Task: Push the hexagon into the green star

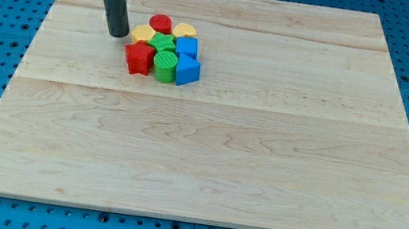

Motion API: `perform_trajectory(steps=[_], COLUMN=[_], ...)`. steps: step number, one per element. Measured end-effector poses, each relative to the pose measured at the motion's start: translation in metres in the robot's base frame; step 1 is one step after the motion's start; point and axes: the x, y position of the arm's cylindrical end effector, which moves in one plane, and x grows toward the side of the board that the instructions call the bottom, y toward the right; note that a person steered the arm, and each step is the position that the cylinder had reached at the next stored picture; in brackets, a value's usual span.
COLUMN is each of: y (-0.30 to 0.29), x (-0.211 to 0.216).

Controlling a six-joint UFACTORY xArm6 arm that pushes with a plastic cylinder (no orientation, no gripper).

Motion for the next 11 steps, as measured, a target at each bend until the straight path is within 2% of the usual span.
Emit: perform_trajectory(steps=[2, 4, 5, 6, 7, 8, 9, 11], y=[0.006, -0.013, 0.022, 0.060, 0.136, 0.203, 0.213, 0.172], x=[-0.001, -0.007, 0.009, 0.007, -0.007, 0.008, 0.051, 0.095])
